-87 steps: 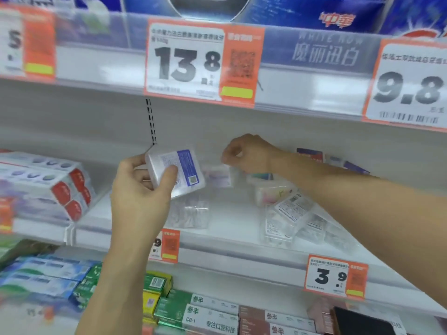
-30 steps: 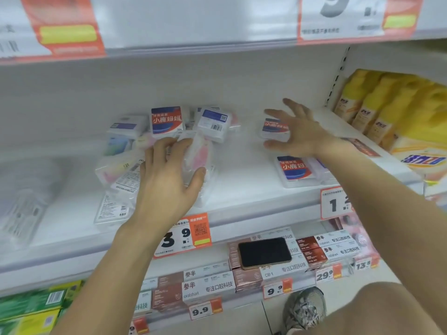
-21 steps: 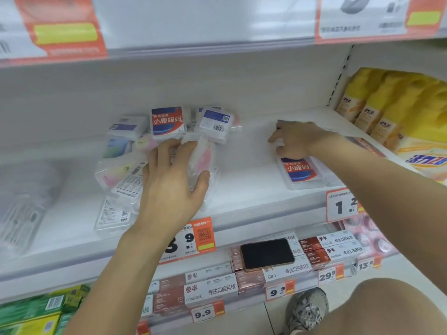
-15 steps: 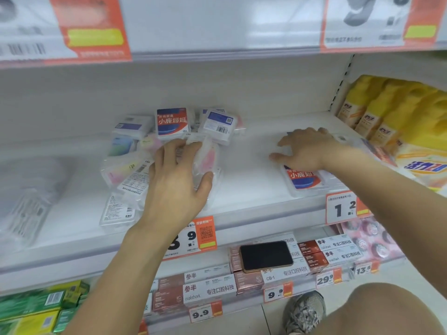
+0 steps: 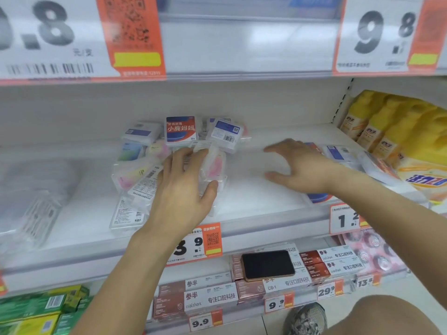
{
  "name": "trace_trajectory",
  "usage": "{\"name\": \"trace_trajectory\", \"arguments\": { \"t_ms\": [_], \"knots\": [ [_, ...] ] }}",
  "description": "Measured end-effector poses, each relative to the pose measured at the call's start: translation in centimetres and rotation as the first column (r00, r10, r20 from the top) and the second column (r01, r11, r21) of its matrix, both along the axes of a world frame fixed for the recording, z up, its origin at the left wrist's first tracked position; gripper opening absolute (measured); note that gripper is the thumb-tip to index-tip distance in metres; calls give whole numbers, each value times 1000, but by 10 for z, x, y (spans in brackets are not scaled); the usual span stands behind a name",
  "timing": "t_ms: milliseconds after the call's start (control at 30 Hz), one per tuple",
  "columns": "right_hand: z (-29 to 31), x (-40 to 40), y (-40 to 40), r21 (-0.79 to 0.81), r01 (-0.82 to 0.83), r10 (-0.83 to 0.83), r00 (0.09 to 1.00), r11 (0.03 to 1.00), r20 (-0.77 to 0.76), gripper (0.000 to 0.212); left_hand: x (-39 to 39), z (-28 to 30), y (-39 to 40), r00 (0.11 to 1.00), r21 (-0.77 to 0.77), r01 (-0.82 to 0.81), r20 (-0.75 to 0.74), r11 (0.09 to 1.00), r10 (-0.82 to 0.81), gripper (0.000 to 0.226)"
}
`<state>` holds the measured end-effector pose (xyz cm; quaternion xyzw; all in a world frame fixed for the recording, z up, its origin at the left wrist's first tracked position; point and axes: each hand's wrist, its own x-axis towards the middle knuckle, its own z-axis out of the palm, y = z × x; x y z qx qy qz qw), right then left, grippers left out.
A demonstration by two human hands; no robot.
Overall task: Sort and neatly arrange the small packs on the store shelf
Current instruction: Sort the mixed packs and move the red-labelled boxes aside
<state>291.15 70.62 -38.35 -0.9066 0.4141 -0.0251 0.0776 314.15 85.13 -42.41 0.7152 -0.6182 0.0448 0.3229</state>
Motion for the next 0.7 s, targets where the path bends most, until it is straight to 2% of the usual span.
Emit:
{"name": "trace_trajectory", "arguments": {
  "t_ms": [67,167,267,333,400,467,500,533,567,633,700],
  "knots": [
    [8,40,-12,30,0,-5,987,1000,162,64,1,2,1,1000,6,-1,-9,1000,1,63],
    [8,96,-38,180,135,-193,914,974,356,78,4,4,2,1000,2,-10,-21,1000,10,59],
    [-6,128,-56,303,227,-327,883,926,338,92,9,7,2,997,13,-3,-74,1000,4,54],
    [-9,134,-57,276,279,-372,843,920,388,86,16,9,2,994,15,4,-106,1000,-2,50],
    [-3,132,-53,294,284,-406,711,913,574,71,20,12,2,992,-8,-9,-127,1000,7,45],
    [13,133,-34,422,86,-410,472,902,780,56,22,19,3,973,-86,-49,-227,995,28,44],
    [22,134,-19,423,-55,-365,413,905,834,50,23,25,4,949,-136,-79,-315,988,33,48],
    [30,137,-3,381,-171,-279,430,909,859,45,23,31,5,909,-177,-108,-417,978,25,52],
    [37,141,14,350,-283,-182,484,893,856,42,24,37,7,859,-208,-137,-511,969,12,56],
    [44,152,35,397,-470,-31,614,788,789,32,32,45,11,796,-268,-214,-606,940,8,53],
    [47,164,37,498,-509,-58,656,702,752,17,43,46,17,788,-313,-287,-615,905,37,32]
  ]
}}
